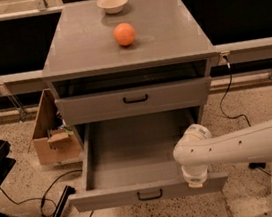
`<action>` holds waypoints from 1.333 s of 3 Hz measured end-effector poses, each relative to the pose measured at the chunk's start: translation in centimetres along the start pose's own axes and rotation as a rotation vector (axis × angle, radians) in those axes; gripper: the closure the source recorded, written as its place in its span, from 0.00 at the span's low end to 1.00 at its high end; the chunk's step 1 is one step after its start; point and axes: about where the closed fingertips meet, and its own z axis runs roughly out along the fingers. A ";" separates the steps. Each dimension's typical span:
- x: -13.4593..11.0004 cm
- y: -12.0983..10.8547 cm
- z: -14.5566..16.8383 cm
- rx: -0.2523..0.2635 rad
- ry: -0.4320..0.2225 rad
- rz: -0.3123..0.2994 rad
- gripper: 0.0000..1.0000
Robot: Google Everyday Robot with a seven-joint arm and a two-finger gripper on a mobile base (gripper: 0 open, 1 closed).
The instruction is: Open middle drawer
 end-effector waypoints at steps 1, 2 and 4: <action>0.1 0.0 -0.4 0.000 0.000 0.000 1.00; 0.8 1.6 -0.5 -0.018 0.023 0.002 1.00; 2.3 4.1 -0.8 -0.035 0.055 0.024 1.00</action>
Offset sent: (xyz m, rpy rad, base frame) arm -0.1976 -0.0354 0.0354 -0.1996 0.2260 -0.0490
